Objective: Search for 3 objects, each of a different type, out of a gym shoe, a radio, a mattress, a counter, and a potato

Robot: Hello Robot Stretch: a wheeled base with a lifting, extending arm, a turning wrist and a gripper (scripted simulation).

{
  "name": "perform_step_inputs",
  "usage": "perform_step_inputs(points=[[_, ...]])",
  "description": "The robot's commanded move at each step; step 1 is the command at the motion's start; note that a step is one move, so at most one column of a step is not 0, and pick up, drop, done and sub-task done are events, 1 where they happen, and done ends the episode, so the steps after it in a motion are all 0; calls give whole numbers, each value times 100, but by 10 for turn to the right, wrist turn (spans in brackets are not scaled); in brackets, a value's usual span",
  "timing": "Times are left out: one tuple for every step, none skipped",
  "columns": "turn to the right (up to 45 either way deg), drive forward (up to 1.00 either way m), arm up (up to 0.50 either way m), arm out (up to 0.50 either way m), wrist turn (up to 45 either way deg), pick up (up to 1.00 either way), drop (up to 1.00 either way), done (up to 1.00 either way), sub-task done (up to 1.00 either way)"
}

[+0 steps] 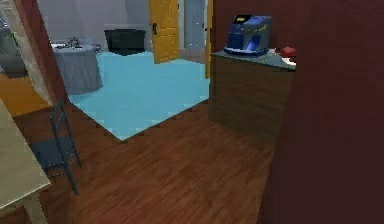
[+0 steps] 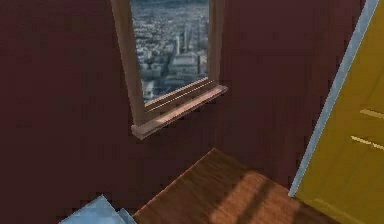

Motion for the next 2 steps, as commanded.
perform_step_inputs(points=[[0,85,0,0,0,0,0,0,0],[-450,0,0,0,0,0,0,0,0]])
